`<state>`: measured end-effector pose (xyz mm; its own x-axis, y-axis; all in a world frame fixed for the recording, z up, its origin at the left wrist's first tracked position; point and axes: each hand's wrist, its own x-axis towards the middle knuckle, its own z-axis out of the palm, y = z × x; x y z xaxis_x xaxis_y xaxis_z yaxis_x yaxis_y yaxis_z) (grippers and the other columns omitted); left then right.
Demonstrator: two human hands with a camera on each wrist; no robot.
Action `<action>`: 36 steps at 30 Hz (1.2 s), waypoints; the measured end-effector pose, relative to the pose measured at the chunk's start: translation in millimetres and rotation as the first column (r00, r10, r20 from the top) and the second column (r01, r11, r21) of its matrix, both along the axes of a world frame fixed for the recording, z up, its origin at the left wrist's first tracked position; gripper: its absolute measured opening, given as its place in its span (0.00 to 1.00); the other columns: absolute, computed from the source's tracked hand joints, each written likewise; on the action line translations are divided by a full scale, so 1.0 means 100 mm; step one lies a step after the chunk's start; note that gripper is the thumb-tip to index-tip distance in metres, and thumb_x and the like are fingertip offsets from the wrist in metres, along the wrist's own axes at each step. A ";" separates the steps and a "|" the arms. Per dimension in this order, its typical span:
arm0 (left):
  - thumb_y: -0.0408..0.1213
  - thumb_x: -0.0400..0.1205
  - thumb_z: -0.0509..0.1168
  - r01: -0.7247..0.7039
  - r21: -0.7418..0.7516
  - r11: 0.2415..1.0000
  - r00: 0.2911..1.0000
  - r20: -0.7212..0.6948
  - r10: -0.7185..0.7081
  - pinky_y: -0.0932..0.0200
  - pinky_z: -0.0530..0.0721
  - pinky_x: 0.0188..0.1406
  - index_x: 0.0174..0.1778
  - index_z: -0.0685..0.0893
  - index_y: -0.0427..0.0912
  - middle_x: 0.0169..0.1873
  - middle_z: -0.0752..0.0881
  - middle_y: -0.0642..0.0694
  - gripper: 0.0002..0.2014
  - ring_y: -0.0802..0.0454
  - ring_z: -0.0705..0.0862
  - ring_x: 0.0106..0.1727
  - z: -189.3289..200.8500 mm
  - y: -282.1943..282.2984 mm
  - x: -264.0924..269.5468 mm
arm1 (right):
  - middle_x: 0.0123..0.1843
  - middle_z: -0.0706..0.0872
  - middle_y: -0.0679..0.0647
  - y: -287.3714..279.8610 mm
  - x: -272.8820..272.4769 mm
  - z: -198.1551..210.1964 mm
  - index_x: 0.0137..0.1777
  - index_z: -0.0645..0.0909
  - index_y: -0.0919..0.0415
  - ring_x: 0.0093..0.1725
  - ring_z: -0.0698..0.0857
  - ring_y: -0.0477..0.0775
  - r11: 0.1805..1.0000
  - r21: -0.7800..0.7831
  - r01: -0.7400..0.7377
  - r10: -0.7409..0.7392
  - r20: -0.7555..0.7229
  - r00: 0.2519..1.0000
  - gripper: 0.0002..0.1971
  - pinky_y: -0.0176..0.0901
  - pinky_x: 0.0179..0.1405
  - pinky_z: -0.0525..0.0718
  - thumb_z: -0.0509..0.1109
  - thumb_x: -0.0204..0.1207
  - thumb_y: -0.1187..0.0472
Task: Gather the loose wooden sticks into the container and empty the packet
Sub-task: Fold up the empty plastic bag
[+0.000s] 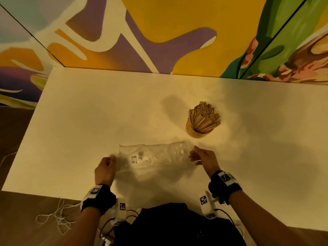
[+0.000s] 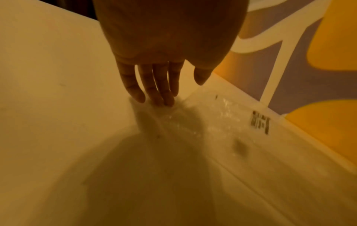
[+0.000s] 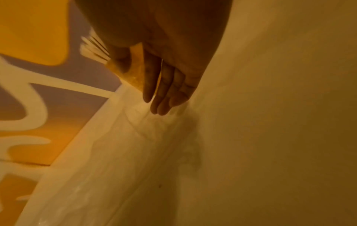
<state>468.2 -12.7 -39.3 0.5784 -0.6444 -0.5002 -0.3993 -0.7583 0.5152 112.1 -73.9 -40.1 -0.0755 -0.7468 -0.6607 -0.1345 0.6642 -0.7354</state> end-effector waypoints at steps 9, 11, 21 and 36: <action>0.53 0.83 0.62 -0.240 -0.038 0.970 0.910 -0.358 0.211 0.47 0.85 0.41 0.41 0.86 0.42 0.38 0.87 0.41 0.18 0.42 0.84 0.39 -0.10 -0.11 -0.31 | 0.30 0.87 0.69 -0.03 0.40 0.17 0.52 0.82 0.70 0.18 0.82 0.60 0.998 -0.001 -0.062 0.061 0.185 0.981 0.15 0.39 0.16 0.74 0.62 0.86 0.56; 0.48 0.85 0.61 -0.188 -0.142 0.972 0.945 -0.295 0.140 0.49 0.81 0.35 0.33 0.82 0.37 0.29 0.83 0.41 0.20 0.44 0.79 0.32 -0.06 -0.12 -0.35 | 0.30 0.87 0.71 0.00 0.37 0.30 0.52 0.83 0.66 0.18 0.81 0.61 0.996 -0.081 -0.032 0.044 0.153 0.987 0.16 0.38 0.15 0.72 0.61 0.86 0.54; 0.46 0.86 0.58 -0.255 -0.444 0.859 0.947 -0.292 0.131 0.57 0.69 0.25 0.41 0.81 0.40 0.23 0.75 0.41 0.15 0.47 0.71 0.25 0.41 -0.26 -0.73 | 0.16 0.74 0.58 0.07 0.18 0.56 0.46 0.87 0.50 0.17 0.71 0.50 0.878 -0.457 0.141 -0.191 -0.064 0.979 0.13 0.33 0.32 0.79 0.61 0.86 0.57; 0.43 0.86 0.62 -0.176 -0.499 0.848 0.908 -0.416 -0.056 0.44 0.81 0.42 0.53 0.82 0.46 0.45 0.88 0.46 0.07 0.39 0.85 0.50 0.57 -0.24 -0.69 | 0.16 0.72 0.49 0.06 -0.11 1.10 0.52 0.90 0.59 0.16 0.71 0.48 0.826 -0.563 0.025 -0.099 -0.102 0.990 0.12 0.37 0.21 0.73 0.66 0.83 0.56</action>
<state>399.0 -36.7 18.0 0.4485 -0.8424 -0.2987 -0.0329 -0.3495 0.9363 100.8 -68.3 70.1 -0.1854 -0.9760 -0.1143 -0.2193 0.1545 -0.9634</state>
